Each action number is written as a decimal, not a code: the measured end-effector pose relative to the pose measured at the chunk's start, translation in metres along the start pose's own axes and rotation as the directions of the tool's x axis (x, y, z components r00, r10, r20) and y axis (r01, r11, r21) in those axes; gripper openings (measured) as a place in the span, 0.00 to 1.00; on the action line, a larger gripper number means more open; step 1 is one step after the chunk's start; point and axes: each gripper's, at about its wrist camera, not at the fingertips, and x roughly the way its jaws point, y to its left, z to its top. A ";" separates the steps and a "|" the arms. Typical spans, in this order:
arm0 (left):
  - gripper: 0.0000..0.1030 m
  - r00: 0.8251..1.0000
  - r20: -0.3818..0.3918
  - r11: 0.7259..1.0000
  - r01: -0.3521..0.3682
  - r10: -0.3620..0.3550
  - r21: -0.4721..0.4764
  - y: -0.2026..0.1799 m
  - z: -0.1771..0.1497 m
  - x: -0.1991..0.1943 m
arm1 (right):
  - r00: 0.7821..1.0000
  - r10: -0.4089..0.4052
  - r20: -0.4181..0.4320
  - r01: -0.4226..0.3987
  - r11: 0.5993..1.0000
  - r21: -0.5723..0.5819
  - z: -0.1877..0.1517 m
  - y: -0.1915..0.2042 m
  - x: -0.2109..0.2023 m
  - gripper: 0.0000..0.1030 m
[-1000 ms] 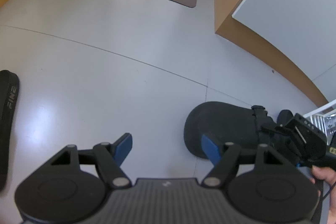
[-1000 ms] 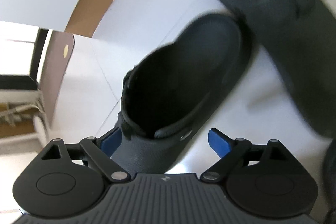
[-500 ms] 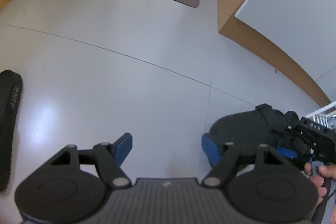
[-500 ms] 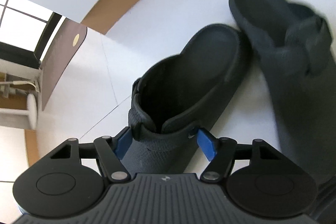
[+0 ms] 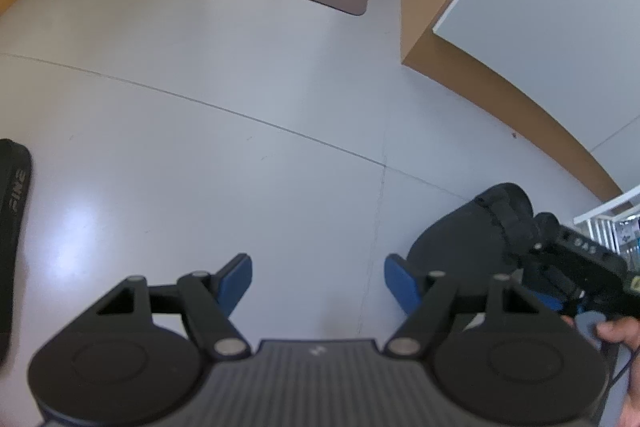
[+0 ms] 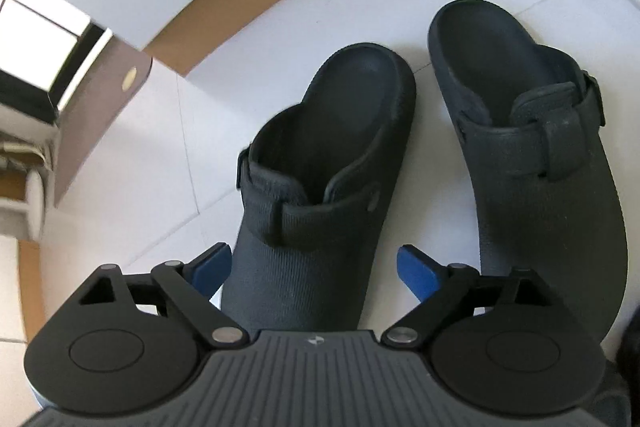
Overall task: Organize scattered shoes
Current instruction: 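Lower the black clog beside the other black clog with the right tool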
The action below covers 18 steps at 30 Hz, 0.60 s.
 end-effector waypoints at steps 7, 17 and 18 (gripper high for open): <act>0.73 1.000 -0.010 1.000 -0.017 0.017 -0.010 0.008 -0.001 0.004 | 0.997 -0.059 -0.055 0.055 0.996 -0.074 -0.014 0.014 0.027 0.84; 0.73 1.000 -0.002 1.000 -0.013 0.013 -0.005 0.000 0.001 0.000 | 0.996 -0.064 -0.061 0.043 0.953 -0.301 -0.007 0.011 0.012 0.59; 0.73 1.000 -0.003 1.000 -0.014 0.014 -0.004 -0.001 0.001 0.000 | 0.995 -0.071 -0.065 0.047 0.949 -0.312 -0.006 0.009 0.010 0.59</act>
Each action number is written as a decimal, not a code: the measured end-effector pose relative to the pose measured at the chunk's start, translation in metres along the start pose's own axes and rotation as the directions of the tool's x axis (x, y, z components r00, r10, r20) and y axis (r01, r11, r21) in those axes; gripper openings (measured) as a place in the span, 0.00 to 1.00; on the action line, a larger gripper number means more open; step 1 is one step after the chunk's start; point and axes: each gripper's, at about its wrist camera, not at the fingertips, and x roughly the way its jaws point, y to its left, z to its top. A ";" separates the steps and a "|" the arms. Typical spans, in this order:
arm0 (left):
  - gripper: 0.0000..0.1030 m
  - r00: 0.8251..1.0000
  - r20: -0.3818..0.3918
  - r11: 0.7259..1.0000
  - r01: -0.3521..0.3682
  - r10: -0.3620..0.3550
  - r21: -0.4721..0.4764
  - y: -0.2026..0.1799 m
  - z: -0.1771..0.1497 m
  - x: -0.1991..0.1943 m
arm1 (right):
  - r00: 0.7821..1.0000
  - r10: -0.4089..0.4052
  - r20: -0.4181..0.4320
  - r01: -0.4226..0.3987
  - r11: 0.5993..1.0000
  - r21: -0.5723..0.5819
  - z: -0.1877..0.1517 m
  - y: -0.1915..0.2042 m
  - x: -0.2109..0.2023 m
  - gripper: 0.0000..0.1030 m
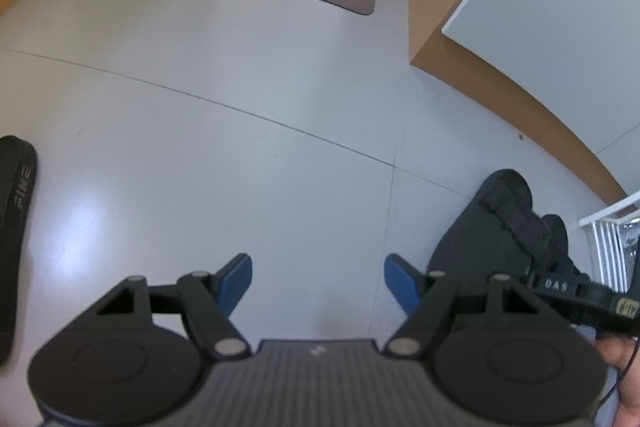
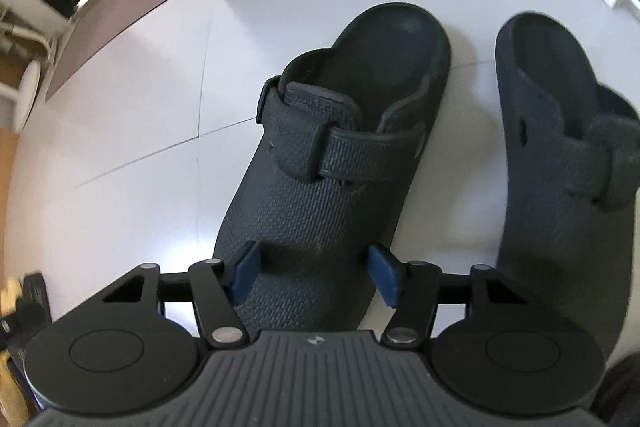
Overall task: Organize scattered shoes
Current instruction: 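Lower the black clog beside the other black clog with the right tool, then open the right tool and lift it away from the paired clogs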
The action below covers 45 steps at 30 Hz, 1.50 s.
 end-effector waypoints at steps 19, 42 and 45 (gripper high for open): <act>0.73 1.000 0.020 0.999 0.012 -0.012 0.037 -0.021 0.000 -0.003 | 0.993 -0.109 0.039 0.114 0.979 -0.170 -0.006 -0.035 -0.053 0.94; 0.73 1.000 0.021 0.997 -0.002 0.001 0.078 -0.030 -0.004 -0.001 | 0.980 -0.183 -0.083 0.169 0.974 -0.148 -0.037 -0.044 -0.055 0.73; 0.73 1.000 0.018 0.997 0.000 -0.002 0.079 -0.031 -0.006 -0.003 | 0.978 -0.191 -0.086 0.174 0.969 -0.174 -0.041 -0.046 -0.062 0.73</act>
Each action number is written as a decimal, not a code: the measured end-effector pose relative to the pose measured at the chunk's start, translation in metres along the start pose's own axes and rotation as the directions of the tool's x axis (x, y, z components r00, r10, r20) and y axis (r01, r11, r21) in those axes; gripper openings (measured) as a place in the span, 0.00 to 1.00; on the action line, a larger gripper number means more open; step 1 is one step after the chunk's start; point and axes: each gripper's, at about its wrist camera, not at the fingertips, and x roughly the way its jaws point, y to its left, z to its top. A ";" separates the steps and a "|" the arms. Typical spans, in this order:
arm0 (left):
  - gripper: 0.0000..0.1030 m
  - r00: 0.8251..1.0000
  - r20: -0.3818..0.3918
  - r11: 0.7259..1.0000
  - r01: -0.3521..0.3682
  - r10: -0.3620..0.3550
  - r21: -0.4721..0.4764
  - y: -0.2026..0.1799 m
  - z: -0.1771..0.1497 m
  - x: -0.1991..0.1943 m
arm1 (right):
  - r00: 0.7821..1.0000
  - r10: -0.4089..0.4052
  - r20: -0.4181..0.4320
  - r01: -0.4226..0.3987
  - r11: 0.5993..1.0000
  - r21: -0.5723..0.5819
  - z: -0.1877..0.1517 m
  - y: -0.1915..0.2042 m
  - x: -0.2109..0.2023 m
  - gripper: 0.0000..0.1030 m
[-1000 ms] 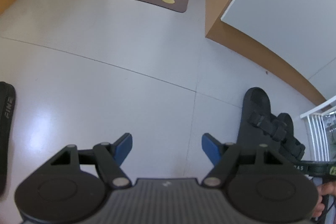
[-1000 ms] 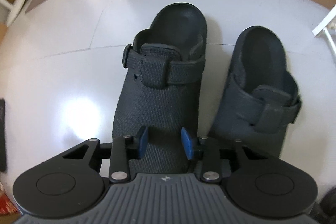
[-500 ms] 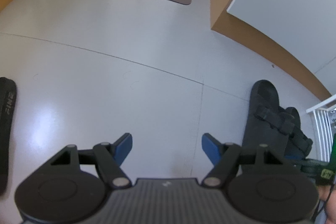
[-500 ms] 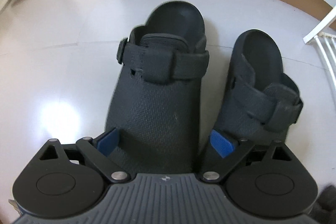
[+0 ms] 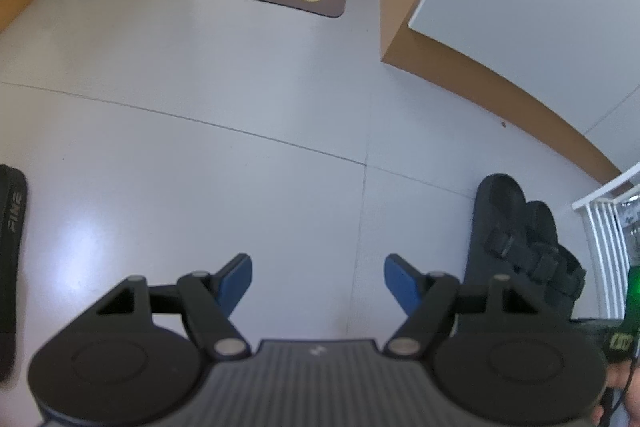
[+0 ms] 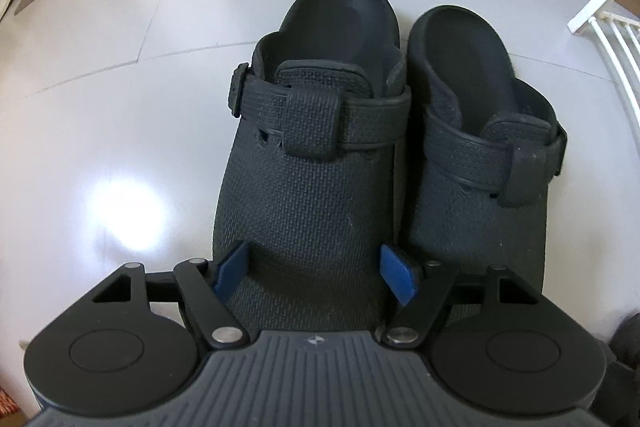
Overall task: Organize scattered shoes
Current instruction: 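Open the right tool and lift it away from the paired clogs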
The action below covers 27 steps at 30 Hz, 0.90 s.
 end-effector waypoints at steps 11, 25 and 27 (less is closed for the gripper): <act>0.73 1.000 -0.005 1.000 0.000 0.001 0.017 -0.006 0.000 0.003 | 1.000 0.020 -0.022 -0.021 0.999 -0.040 -0.003 -0.009 -0.013 0.72; 0.73 1.000 -0.021 0.999 -0.014 0.015 0.048 -0.032 0.007 -0.002 | 0.999 -0.003 -0.035 0.006 0.997 0.079 0.005 -0.023 -0.046 0.81; 0.73 0.998 -0.027 0.996 -0.047 0.049 0.070 -0.041 0.007 -0.008 | 1.000 0.006 -0.019 -0.004 0.994 0.110 0.003 -0.025 -0.060 0.81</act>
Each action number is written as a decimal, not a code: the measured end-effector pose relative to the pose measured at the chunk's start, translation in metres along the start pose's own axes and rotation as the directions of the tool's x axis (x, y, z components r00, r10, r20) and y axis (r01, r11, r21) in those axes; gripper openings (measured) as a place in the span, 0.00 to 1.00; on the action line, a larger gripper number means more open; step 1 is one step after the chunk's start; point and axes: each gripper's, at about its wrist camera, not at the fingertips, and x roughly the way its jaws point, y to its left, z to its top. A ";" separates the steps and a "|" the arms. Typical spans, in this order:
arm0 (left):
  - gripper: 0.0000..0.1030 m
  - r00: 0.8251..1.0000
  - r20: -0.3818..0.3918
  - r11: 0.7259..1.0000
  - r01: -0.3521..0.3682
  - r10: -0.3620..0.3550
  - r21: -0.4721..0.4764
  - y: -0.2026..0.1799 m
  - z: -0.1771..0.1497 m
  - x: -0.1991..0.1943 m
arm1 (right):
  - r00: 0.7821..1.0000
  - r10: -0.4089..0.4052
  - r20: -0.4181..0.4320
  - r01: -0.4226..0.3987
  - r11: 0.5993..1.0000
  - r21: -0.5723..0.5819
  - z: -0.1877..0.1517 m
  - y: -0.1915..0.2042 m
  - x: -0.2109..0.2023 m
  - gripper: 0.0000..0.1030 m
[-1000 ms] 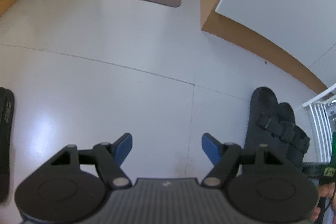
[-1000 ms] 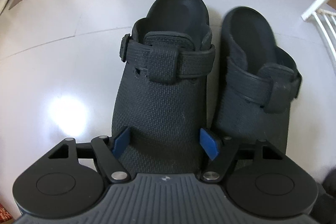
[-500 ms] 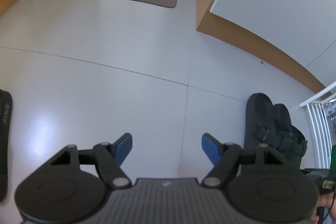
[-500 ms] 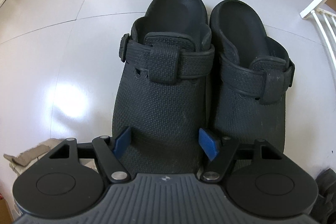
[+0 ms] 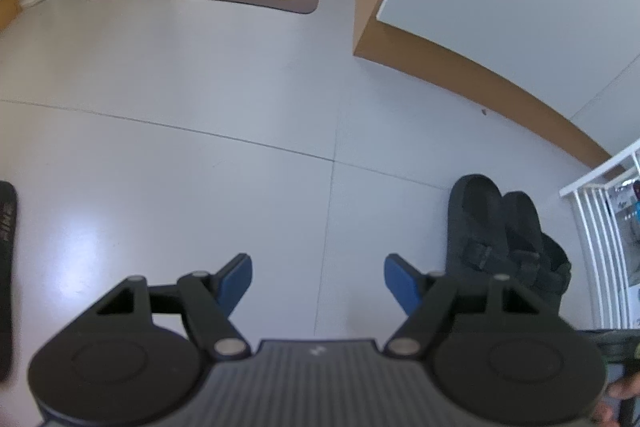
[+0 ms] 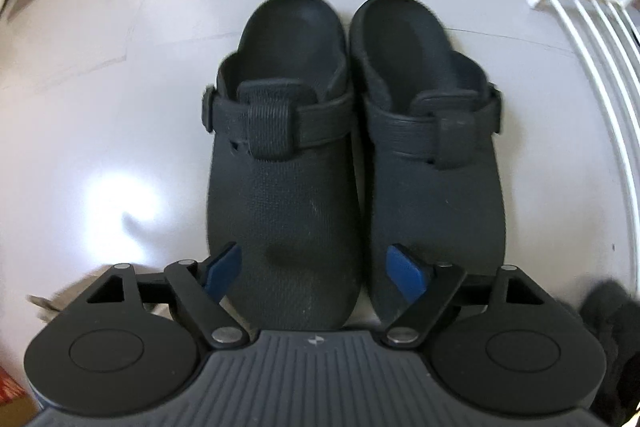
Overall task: Organize scattered shoes
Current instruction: 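Open the right tool and lift it away from the paired clogs, then move the right tool over the pair of black sneakers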
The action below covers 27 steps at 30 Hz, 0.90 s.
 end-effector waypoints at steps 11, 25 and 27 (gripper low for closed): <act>0.73 0.999 0.011 0.995 -0.040 0.039 0.088 -0.047 -0.011 -0.065 | 0.990 0.015 0.137 -0.001 0.994 -0.107 -0.013 0.015 -0.094 0.81; 0.73 1.000 -0.004 1.000 -0.001 0.001 0.003 -0.075 -0.059 -0.152 | 0.960 -0.008 0.280 0.050 0.988 -0.143 -0.076 0.009 -0.185 0.81; 0.73 1.000 -0.002 1.000 0.006 -0.006 -0.007 -0.074 -0.064 -0.162 | 0.955 -0.015 0.295 0.061 0.987 -0.147 -0.086 0.010 -0.197 0.81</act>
